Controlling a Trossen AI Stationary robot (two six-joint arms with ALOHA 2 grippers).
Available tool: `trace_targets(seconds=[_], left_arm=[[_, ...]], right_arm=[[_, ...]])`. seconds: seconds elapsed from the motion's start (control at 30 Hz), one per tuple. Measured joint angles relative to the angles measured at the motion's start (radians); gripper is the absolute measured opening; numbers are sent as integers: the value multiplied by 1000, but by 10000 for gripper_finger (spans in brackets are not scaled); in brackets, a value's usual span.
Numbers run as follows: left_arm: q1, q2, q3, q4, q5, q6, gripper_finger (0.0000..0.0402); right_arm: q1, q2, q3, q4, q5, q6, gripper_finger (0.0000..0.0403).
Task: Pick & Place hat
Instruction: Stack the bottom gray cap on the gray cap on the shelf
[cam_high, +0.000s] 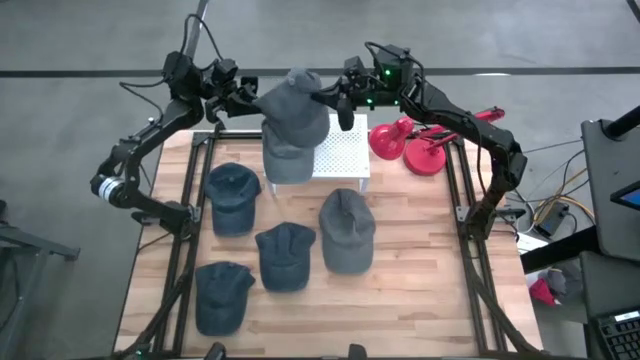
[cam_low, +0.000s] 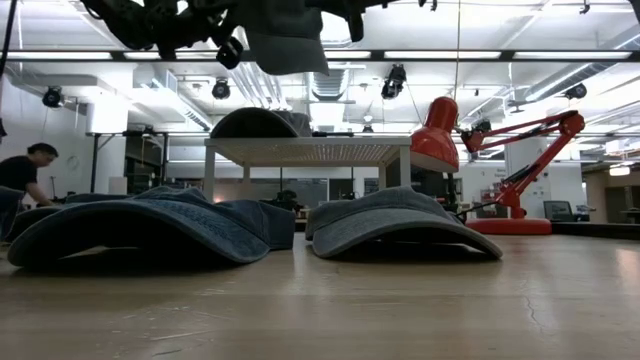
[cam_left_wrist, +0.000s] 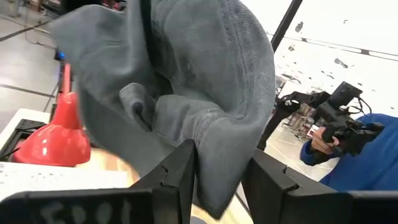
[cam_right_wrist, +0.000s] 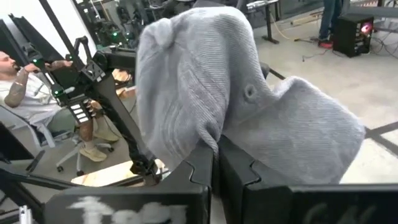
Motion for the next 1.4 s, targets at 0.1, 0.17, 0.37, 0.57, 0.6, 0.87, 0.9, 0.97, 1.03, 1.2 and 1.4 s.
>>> trace_targets(seconds=[0.1, 0.17, 0.37, 0.57, 0.6, 0.87, 0.9, 0.97, 1.03, 1.2, 1.4], left_arm=[[21, 0, 0, -25, 0, 13, 114], [38, 0, 0, -27, -1, 13, 115], [92, 0, 0, -27, -38, 44, 115], [122, 0, 0, -27, -101, 109, 115], [124, 0, 0, -27, -106, 116, 115], [126, 0, 0, -28, -86, 123, 115], [129, 0, 0, -28, -78, 126, 114], [140, 0, 0, -27, -57, 130, 115], [156, 0, 0, -27, -29, 133, 115], [157, 0, 0, -27, 20, 141, 115], [158, 0, 0, -20, 47, 147, 115]], right_arm=[[6, -2, 0, -8, 0, 52, 8], [8, -2, 0, -6, 4, 108, 8], [7, -2, 0, 16, 10, 332, 8], [27, -2, 0, 16, 156, 523, 8], [34, -2, 0, 18, 188, 548, 8], [118, -2, -2, 60, 437, 716, 8], [132, 1, -2, 81, 456, 729, 8], [155, 5, -3, 127, 484, 747, 8], [177, 11, -3, 170, 508, 760, 8], [210, 45, -4, 203, 559, 800, 8], [211, 101, -5, 206, 562, 857, 8]])
